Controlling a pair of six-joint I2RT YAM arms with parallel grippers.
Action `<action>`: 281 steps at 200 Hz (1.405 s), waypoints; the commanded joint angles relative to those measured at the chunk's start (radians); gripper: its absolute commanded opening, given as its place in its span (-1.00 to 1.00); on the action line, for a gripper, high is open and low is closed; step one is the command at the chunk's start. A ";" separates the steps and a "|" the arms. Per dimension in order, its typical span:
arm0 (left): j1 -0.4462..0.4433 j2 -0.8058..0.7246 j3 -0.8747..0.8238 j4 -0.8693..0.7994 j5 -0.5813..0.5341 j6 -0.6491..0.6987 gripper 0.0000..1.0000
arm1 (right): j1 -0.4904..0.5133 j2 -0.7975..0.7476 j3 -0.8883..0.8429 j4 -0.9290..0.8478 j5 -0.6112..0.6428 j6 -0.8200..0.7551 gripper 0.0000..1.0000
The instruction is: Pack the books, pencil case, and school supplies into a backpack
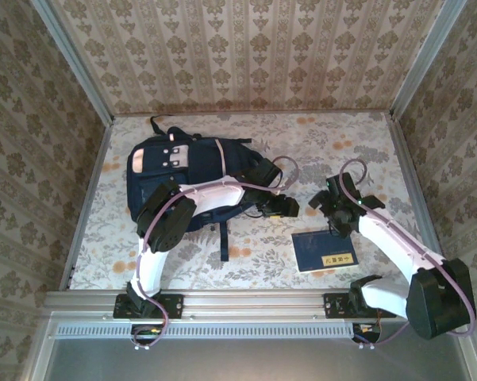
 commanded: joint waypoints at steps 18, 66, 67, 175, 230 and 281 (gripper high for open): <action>0.005 -0.014 0.037 -0.005 0.004 -0.003 0.23 | -0.040 -0.160 -0.190 -0.140 -0.079 0.102 0.98; 0.006 -0.012 0.036 -0.009 0.005 -0.001 0.23 | -0.068 -0.197 -0.300 0.075 -0.161 0.061 0.98; 0.005 -0.012 0.035 -0.009 0.005 -0.002 0.23 | -0.069 -0.193 -0.300 0.075 -0.161 0.060 0.98; 0.033 -0.012 -0.002 0.018 0.005 -0.023 0.24 | -0.061 -0.043 0.001 0.156 -0.114 -0.191 0.94; 0.051 0.016 0.018 0.010 0.005 0.003 0.24 | -0.075 -0.152 -0.157 0.106 -0.250 -0.027 0.69; 0.028 0.067 0.048 0.007 0.019 0.007 0.24 | -0.076 -0.210 -0.277 0.164 -0.284 0.033 0.49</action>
